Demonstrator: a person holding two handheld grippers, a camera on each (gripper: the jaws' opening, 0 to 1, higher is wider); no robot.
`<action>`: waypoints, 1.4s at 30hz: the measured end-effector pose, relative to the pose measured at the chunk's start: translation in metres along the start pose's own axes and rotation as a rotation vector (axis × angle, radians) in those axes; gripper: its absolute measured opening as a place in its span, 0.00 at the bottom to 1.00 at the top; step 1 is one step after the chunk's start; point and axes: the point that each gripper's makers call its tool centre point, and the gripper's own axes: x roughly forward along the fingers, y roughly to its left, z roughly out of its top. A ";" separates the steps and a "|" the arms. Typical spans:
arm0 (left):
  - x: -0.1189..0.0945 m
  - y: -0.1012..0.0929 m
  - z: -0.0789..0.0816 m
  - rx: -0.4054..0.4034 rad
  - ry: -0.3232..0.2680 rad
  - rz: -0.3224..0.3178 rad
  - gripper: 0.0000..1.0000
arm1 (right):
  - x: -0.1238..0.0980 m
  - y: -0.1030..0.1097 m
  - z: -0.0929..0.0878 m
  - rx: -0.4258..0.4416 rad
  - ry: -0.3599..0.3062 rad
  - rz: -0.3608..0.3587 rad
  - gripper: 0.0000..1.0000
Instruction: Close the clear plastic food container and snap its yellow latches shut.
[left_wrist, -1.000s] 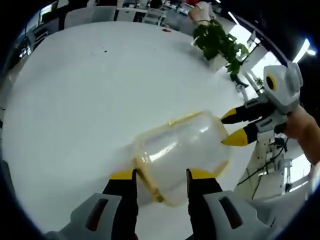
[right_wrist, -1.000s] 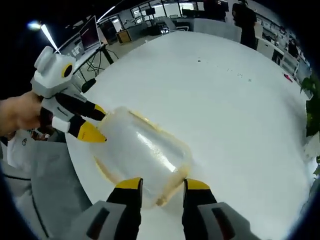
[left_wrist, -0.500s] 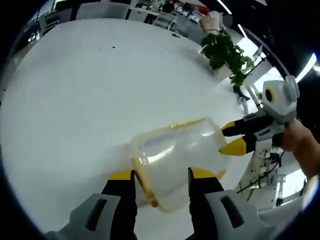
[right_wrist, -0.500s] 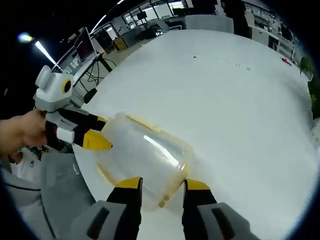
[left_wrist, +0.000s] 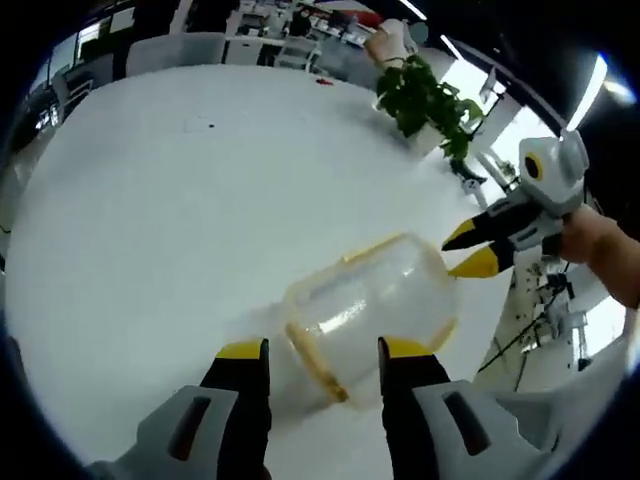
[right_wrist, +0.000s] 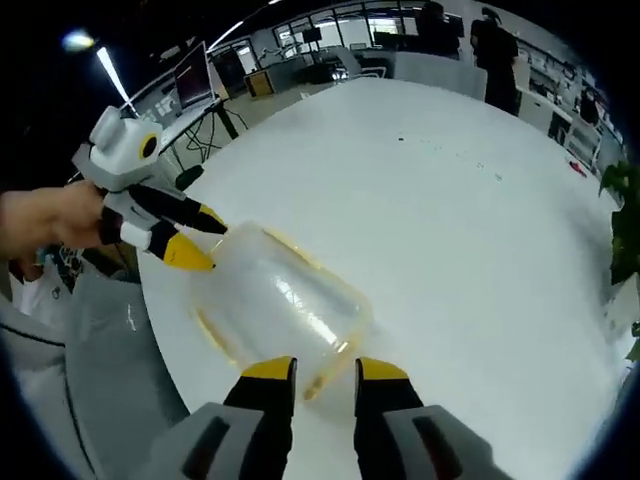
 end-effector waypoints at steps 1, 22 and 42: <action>-0.001 -0.001 0.002 0.062 0.001 -0.013 0.45 | -0.002 0.000 -0.001 -0.012 0.001 -0.008 0.22; -0.012 -0.050 0.027 0.572 -0.077 -0.139 0.22 | -0.005 0.059 0.049 -0.490 -0.223 0.183 0.02; 0.023 -0.085 0.008 0.835 -0.033 -0.234 0.00 | 0.025 0.067 0.053 -0.595 -0.162 0.206 0.00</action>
